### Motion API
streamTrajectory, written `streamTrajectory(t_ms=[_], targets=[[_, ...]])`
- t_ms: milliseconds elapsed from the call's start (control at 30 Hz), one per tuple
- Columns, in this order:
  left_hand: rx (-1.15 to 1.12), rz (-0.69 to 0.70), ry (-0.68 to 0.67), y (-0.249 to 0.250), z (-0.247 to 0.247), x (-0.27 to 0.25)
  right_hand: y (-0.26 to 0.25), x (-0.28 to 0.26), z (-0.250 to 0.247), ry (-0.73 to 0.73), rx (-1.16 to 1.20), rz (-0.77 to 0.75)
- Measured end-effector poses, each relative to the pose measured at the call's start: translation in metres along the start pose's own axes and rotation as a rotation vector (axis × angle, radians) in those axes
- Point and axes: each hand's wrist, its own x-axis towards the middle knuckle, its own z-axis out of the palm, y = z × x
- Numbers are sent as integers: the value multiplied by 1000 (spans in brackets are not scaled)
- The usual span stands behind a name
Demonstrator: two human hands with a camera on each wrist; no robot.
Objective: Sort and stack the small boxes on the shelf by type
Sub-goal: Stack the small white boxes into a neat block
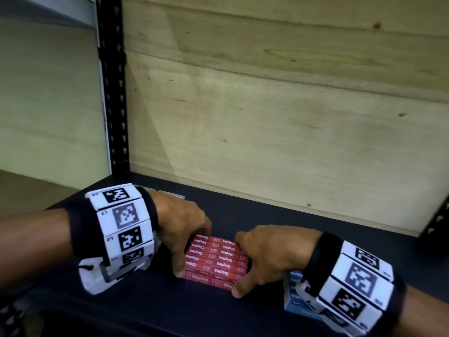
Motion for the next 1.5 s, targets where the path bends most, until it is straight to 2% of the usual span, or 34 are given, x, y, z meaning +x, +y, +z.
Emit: streamTrajectory(t_ms=[167,433,633,800,1033,1167,1500], targets=[[-62,5,4,-8,-4,-11,0,-3,-4,-44,-20,23],[-69,-176,218,-72,-29,-63,-6,3,-33,109,14,-70],[-136,-320,204,-113,-15,-87,-34,25,-47,155,18,-175],[-183,-382,214,-133,4,-78,-50,53,-64,203,58,-206],[-306,-436,297,-157,7,-45,-57,107,-87,245,140,-123],[-535,-449,314,-171,20,-18,-65,123,-89,212,168,-138],[-416,-459,320,-173,26,-8,-76,134,-95,161,205,-211]])
